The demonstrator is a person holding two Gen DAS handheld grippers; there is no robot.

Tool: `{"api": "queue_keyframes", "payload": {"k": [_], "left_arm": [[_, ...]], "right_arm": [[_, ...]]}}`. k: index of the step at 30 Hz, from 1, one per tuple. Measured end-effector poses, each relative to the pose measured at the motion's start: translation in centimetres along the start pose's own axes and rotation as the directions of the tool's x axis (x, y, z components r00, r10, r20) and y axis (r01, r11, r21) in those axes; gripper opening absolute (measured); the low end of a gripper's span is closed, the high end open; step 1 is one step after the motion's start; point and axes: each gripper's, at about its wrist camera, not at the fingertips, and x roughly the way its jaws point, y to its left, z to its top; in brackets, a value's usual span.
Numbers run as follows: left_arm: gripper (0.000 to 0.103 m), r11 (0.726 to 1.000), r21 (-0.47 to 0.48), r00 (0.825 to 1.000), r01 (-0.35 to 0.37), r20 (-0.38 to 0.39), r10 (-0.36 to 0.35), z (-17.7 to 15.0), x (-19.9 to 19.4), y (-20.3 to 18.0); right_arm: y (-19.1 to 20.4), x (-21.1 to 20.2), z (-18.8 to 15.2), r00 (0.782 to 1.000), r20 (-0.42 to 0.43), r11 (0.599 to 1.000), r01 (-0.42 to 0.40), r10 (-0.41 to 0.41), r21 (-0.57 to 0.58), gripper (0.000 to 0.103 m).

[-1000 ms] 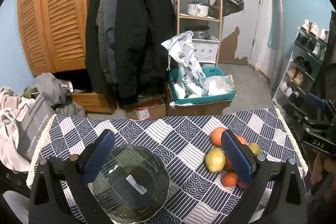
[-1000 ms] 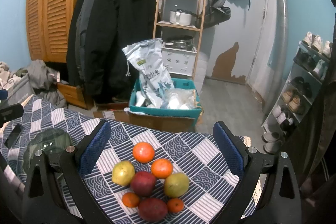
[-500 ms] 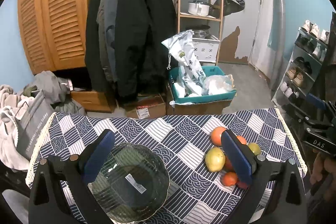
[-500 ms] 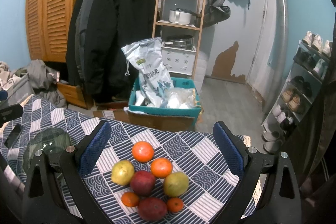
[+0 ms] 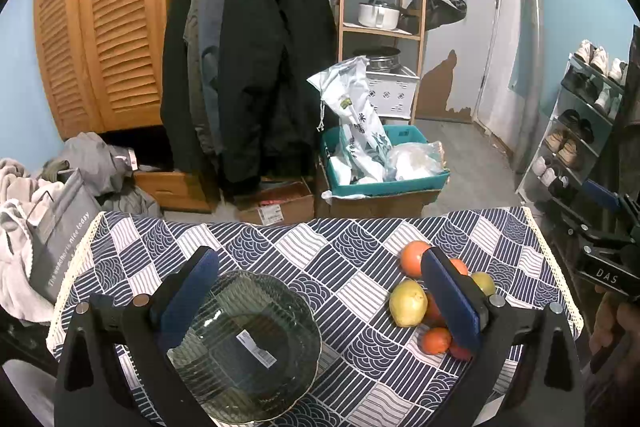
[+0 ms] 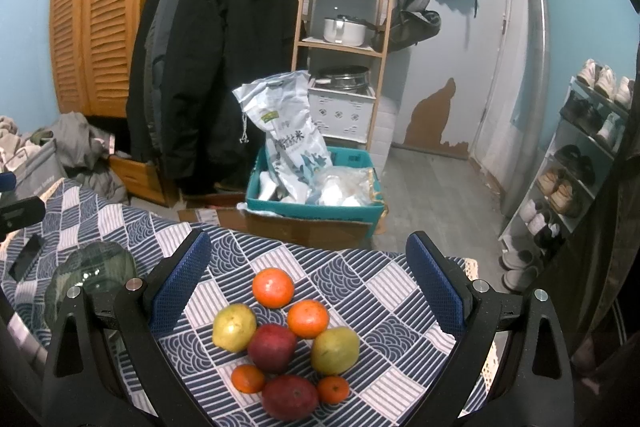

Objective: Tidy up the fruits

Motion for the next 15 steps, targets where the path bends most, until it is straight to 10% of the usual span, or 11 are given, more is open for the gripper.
{"api": "queue_keyframes", "payload": {"k": [15], "left_arm": [[0.102,1.0,-0.002,1.0,0.003,-0.003,-0.003,0.14,0.01,0.1]], "right_arm": [[-0.04,0.05,-0.02,1.0,-0.003,1.0,0.0,0.0,0.0,0.096]]}}
